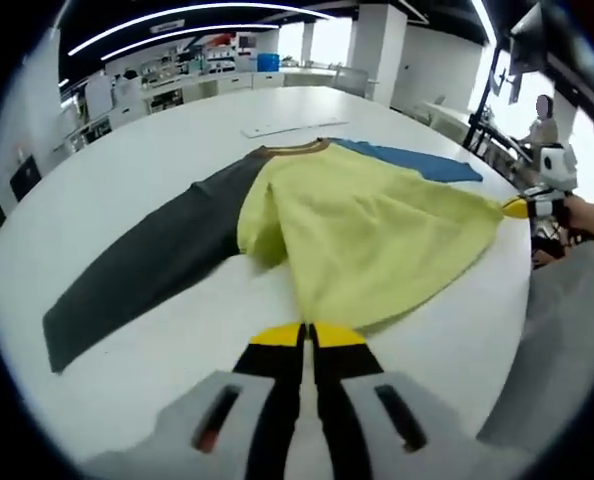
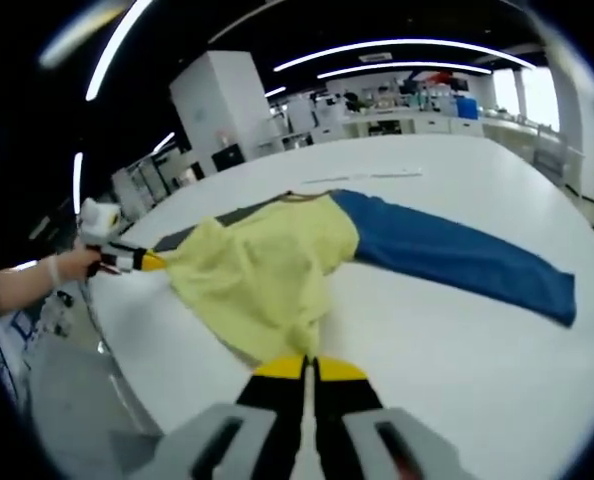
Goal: Fold the garment on the visible template until the final outline fits inside the template.
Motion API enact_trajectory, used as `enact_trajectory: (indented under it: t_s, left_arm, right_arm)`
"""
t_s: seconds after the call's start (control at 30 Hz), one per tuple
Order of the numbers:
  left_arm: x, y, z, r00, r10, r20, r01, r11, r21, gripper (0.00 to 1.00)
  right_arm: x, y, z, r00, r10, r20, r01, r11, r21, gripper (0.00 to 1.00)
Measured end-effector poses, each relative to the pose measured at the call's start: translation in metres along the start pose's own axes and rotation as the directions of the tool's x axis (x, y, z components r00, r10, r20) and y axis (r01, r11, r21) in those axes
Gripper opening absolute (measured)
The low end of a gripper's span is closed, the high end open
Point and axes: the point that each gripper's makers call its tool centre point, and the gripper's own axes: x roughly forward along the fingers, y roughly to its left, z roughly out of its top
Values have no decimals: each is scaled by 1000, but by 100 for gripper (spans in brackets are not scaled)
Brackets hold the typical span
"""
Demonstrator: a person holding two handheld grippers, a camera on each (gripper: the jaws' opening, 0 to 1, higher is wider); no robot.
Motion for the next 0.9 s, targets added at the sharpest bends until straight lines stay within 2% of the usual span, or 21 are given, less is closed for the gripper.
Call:
enact_trajectory:
  t_s: [0.1, 0.33, 0.5, 0.53, 0.7, 0.9]
  left_arm:
    - [-9, 0, -11, 1000, -1, -5, 1, 1000, -25, 0]
    - [-31, -16, -48, 998, -18, -55, 14, 997, -70, 0]
    - [-38, -26, -72, 996, -29, -86, 20, 994, -103, 0]
    - [-37, -22, -78, 995, -28, -95, 19, 995, -102, 0]
    - [-43, -30, -89, 993, -29, -110, 14, 991, -130, 0]
    - [-44, -30, -102, 990, -37, -136, 21, 993, -116, 0]
  right_arm:
    - [-6, 7, -7, 1000, 11, -17, -11, 1000, -1, 0]
    - [-13, 8, -25, 999, 23, -46, -22, 999, 23, 0]
    - [-17, 16, -39, 996, 40, -79, -37, 999, 37, 0]
    - [-19, 19, -41, 996, 41, -83, -38, 999, 37, 0]
    - [-22, 21, -50, 993, 48, -107, -44, 998, 36, 0]
    - [-26, 20, -60, 987, 67, -143, -61, 997, 49, 0]
